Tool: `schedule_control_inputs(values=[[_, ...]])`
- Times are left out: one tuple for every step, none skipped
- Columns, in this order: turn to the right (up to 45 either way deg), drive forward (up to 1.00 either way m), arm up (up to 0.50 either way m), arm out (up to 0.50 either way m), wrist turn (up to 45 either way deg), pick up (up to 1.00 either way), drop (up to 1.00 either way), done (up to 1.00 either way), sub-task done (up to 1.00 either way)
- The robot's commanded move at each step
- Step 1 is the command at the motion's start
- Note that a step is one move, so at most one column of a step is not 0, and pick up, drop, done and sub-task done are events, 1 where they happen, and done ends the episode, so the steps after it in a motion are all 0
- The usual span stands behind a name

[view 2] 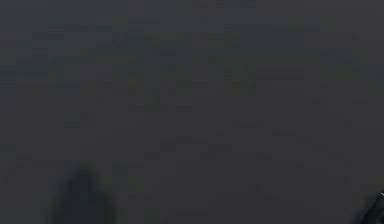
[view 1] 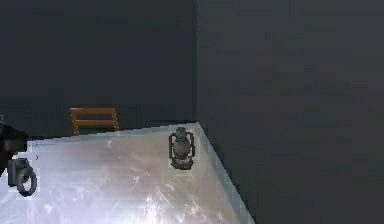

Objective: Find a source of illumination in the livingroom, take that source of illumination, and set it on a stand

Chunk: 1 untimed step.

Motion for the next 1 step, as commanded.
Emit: schedule_control_inputs(values=[[-45.0, 0.00, 0.00, 0.00, 0.0, 0.00, 0.00, 0.00, 0.00]])
